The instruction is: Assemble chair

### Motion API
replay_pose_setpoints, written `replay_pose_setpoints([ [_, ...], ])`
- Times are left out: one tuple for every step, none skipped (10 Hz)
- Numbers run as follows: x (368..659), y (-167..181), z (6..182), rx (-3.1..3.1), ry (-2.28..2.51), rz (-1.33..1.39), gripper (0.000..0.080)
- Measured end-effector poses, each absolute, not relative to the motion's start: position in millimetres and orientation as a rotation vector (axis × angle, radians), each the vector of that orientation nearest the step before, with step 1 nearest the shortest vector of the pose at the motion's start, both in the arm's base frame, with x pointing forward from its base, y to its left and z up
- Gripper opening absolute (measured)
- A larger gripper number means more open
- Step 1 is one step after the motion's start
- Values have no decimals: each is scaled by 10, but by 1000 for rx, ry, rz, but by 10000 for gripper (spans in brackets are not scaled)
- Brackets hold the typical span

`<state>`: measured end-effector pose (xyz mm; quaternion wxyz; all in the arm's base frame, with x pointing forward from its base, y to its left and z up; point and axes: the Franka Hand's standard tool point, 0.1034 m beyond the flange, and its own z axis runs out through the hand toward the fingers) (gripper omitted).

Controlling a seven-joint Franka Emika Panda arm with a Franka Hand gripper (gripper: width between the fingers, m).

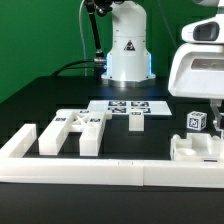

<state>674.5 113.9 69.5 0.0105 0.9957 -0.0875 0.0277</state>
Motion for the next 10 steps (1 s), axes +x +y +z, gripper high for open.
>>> replay_pose_setpoints([
  [6745, 1143, 697, 3111, -218, 86, 378],
  [6738, 1173, 708, 3111, -140, 84, 517],
  [6725, 1223, 718, 3110, -28, 80, 619],
  [6722, 1239, 717, 3099, 215, 76, 619],
  [6718, 1259, 716, 3076, 402, 73, 643],
  [6717, 1262, 714, 3056, 527, 70, 643],
  [6719, 1249, 713, 3031, 640, 68, 649],
  [6720, 1245, 713, 3004, 753, 65, 649],
  [6720, 1241, 713, 2984, 819, 64, 649],
  [6728, 1219, 715, 2899, 1045, 59, 649],
])
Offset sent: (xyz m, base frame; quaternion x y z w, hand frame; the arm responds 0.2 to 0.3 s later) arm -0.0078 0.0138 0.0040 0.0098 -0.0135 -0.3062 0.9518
